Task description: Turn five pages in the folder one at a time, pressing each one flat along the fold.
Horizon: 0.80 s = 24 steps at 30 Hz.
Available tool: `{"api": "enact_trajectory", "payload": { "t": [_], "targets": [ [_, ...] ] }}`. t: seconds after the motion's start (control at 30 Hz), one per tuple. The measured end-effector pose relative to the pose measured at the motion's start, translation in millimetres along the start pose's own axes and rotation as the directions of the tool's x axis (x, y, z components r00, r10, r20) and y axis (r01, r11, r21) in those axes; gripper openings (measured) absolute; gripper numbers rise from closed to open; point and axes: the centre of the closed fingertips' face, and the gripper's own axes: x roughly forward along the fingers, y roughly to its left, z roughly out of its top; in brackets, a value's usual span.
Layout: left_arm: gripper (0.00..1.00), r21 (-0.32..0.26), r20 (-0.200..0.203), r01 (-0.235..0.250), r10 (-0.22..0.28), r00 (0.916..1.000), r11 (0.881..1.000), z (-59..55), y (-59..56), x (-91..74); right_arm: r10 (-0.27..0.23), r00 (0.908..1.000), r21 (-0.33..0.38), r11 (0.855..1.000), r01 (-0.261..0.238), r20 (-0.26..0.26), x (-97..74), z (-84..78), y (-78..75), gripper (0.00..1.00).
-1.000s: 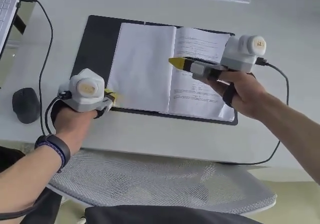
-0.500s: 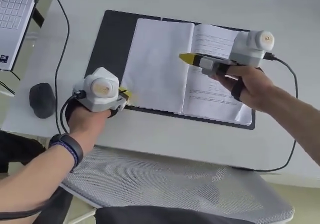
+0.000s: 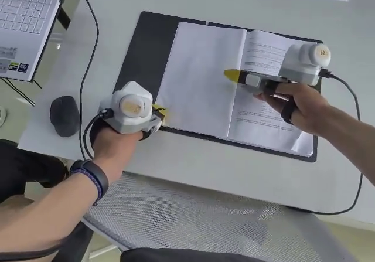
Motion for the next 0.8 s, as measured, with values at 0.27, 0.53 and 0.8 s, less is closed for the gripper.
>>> {"api": "enact_trajectory", "payload": {
  "t": [0.27,0.53,0.8],
  "targets": [
    [0.00,-0.003,0.003,-0.002,0.002,1.0000,1.000,0.2,0.0,0.4,-0.004,0.9996,0.025,1.000,0.003,0.028,-1.7,0.1,-6.9,0.01],
    [0.00,-0.006,0.010,-0.001,0.001,1.0000,1.000,0.1,0.5,1.2,0.011,0.9989,0.051,0.999,-0.013,0.046,-1.1,2.6,-14.0,0.00],
    [0.00,-0.012,0.010,0.000,0.000,1.0000,1.000,0.0,1.2,1.8,0.046,0.9975,0.068,0.996,-0.050,0.054,-0.8,2.7,-14.5,0.00]
  ]
}}
